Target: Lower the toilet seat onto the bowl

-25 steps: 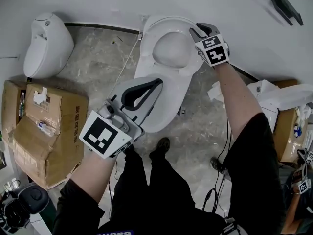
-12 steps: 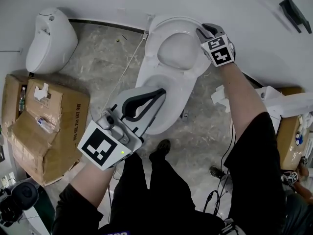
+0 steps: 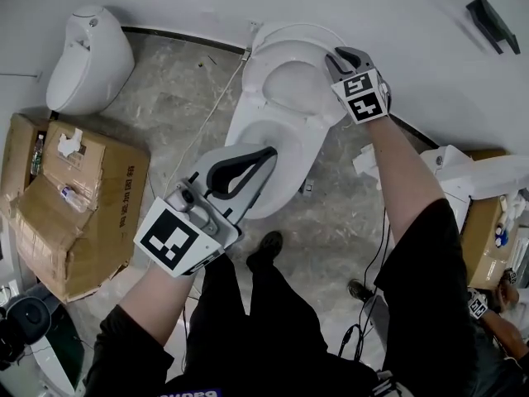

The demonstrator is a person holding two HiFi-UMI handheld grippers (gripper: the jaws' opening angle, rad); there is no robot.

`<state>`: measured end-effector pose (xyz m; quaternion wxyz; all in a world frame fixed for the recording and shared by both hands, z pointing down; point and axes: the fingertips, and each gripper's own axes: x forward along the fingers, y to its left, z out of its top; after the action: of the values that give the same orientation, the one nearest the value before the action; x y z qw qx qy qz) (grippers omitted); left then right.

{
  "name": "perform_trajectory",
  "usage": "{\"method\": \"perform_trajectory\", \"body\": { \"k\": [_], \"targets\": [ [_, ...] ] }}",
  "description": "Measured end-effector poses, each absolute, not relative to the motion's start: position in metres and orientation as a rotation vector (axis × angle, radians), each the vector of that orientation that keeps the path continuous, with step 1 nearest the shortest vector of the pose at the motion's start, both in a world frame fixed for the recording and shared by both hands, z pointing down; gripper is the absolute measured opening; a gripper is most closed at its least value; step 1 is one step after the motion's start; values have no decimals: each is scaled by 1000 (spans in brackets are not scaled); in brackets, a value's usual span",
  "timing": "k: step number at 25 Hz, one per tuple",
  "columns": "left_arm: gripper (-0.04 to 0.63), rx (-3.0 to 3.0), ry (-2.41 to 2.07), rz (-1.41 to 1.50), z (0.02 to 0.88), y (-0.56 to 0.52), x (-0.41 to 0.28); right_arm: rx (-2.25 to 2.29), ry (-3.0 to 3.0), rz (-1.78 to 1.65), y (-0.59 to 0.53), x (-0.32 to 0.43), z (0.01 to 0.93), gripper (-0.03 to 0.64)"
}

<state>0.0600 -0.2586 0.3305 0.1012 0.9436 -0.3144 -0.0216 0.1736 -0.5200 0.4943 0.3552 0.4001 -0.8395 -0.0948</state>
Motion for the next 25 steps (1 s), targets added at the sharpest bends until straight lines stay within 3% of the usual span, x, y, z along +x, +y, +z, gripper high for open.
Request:
{"method": "perform_trajectory", "body": {
  "k": [25],
  "targets": [
    [15,2829,-800,-76,328,-130,-4,1063,-2049,-289,-353,128,504,94]
  ]
}}
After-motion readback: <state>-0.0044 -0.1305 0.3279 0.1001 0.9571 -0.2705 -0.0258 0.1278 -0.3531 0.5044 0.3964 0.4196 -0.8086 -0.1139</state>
